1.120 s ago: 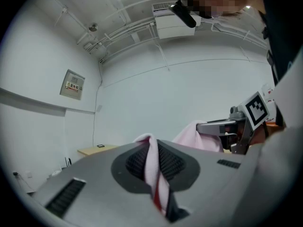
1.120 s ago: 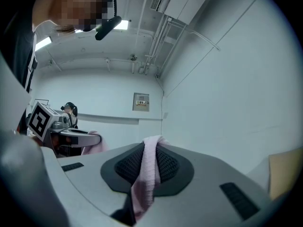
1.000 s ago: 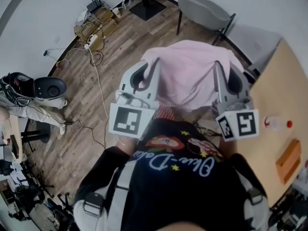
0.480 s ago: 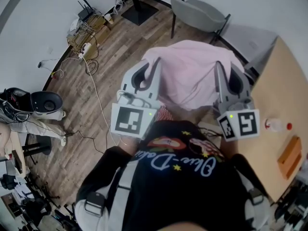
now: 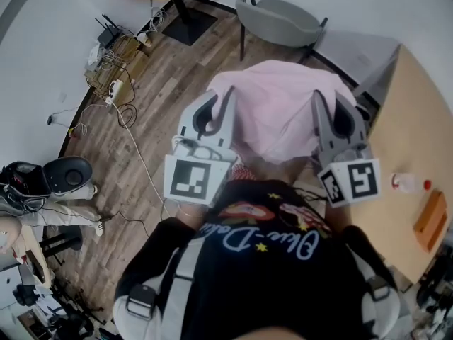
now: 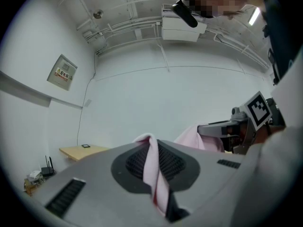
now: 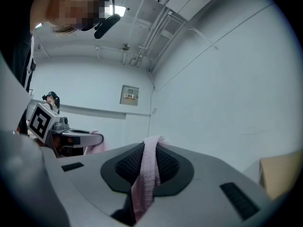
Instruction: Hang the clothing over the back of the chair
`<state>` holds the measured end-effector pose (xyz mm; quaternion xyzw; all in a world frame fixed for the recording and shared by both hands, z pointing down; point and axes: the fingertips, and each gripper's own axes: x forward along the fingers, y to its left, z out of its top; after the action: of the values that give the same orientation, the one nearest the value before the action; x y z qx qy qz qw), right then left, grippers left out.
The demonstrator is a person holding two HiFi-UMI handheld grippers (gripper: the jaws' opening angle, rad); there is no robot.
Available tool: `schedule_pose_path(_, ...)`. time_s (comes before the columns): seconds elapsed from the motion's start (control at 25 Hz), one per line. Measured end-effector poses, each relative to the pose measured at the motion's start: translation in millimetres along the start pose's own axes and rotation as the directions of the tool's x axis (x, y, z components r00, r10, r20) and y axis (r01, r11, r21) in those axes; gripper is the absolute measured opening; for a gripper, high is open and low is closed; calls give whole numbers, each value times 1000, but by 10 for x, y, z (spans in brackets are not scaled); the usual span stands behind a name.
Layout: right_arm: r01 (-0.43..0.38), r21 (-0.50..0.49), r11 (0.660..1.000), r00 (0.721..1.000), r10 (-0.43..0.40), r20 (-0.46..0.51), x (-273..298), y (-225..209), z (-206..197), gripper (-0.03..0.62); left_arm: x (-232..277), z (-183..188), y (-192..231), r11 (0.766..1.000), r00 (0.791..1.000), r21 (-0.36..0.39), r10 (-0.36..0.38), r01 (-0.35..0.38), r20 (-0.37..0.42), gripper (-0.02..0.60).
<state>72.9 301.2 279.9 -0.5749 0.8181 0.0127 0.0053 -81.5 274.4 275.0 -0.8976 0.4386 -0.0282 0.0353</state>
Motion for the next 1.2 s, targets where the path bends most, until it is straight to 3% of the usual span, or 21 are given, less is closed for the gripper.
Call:
schedule_pose_path(0.68,55,-19,998,998,-55,-12,796,-22,-54,44,566,-88,698,998,998,-7,-61,61,21,15)
schedule_pose_path(1.2,88,-10,996,996,-88,-31,1251,233,-190,44,634,-242,1221,996,996,-28,-87,88,21,15)
